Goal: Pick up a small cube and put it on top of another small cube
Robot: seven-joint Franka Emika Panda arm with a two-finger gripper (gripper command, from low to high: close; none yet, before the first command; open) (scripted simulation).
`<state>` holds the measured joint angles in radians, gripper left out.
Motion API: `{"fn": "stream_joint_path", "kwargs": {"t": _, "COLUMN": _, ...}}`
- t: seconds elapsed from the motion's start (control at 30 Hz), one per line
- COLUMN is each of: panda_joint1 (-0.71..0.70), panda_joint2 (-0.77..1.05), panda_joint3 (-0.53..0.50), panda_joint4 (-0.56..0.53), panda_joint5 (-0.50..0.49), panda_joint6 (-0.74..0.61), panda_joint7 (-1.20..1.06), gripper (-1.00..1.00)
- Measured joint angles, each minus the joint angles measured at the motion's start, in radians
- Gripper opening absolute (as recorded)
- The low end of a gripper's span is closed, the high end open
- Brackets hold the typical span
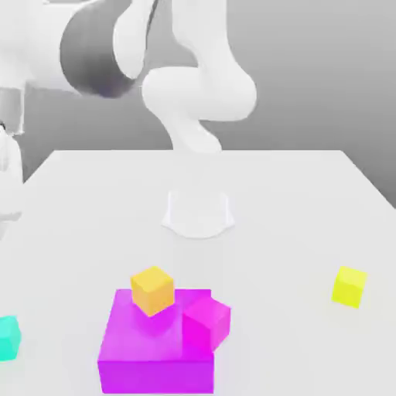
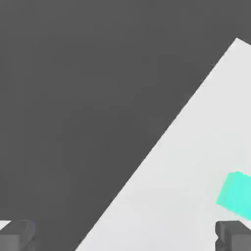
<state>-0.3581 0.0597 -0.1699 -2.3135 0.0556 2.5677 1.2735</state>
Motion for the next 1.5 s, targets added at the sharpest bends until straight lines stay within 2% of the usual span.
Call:
{"fn": "stream_joint_path", "kwargs": {"t": 0.23, "panda_joint1": -0.078, "panda_joint2": 0.26, "panda_joint3": -0.044, "panda_joint4": -0.001, "panda_joint5": 0.091, "panda_joint6": 0.077, "panda_joint7": 0.084, "gripper": 0.0}}
{"fn": "stream_joint_path", "kwargs": {"t": 0.37, "panda_joint1": -0.122, "panda_joint2": 0.405, "panda_joint3": -0.006, "panda_joint4": 0.024, "panda_joint5": 0.148, "panda_joint6": 0.175, "panda_joint7": 0.061, "gripper": 0.0}}
{"fn": "stream_joint_path", "kwargs": {"t": 0.4, "panda_joint1": -0.132, "panda_joint2": 0.436, "panda_joint3": 0.005, "panda_joint4": 0.03, "panda_joint5": 0.158, "panda_joint6": 0.198, "panda_joint7": 0.053, "gripper": -1.0}}
{"fn": "stream_joint_path", "kwargs": {"t": 0.63, "panda_joint1": -0.134, "panda_joint2": 0.441, "panda_joint3": 0.008, "panda_joint4": 0.031, "panda_joint5": 0.159, "panda_joint6": 0.203, "panda_joint7": 0.053, "gripper": -1.0}}
{"fn": "stream_joint_path", "kwargs": {"t": 0.8, "panda_joint1": -0.096, "panda_joint2": 0.286, "panda_joint3": -0.033, "panda_joint4": -0.009, "panda_joint5": 0.096, "panda_joint6": 0.091, "panda_joint7": 0.089, "gripper": -1.0}}
{"fn": "stream_joint_path", "kwargs": {"t": 1.07, "panda_joint1": 0.022, "panda_joint2": -0.011, "panda_joint3": 0.051, "panda_joint4": -0.186, "panda_joint5": -0.011, "panda_joint6": -0.02, "panda_joint7": -0.017, "gripper": -1.0}}
{"fn": "stream_joint_path", "kwargs": {"t": 1.37, "panda_joint1": 0.158, "panda_joint2": -0.337, "panda_joint3": 0.129, "panda_joint4": -0.39, "panda_joint5": -0.059, "panda_joint6": -0.141, "panda_joint7": -0.198, "gripper": -1.0}}
{"fn": "stream_joint_path", "kwargs": {"t": 1.43, "panda_joint1": 0.177, "panda_joint2": -0.358, "panda_joint3": 0.141, "panda_joint4": -0.425, "panda_joint5": -0.061, "panda_joint6": -0.127, "panda_joint7": -0.227, "gripper": -1.0}}
{"fn": "stream_joint_path", "kwargs": {"t": 1.5, "panda_joint1": 0.181, "panda_joint2": -0.311, "panda_joint3": 0.146, "panda_joint4": -0.446, "panda_joint5": -0.061, "panda_joint6": -0.059, "panda_joint7": -0.236, "gripper": -1.0}}
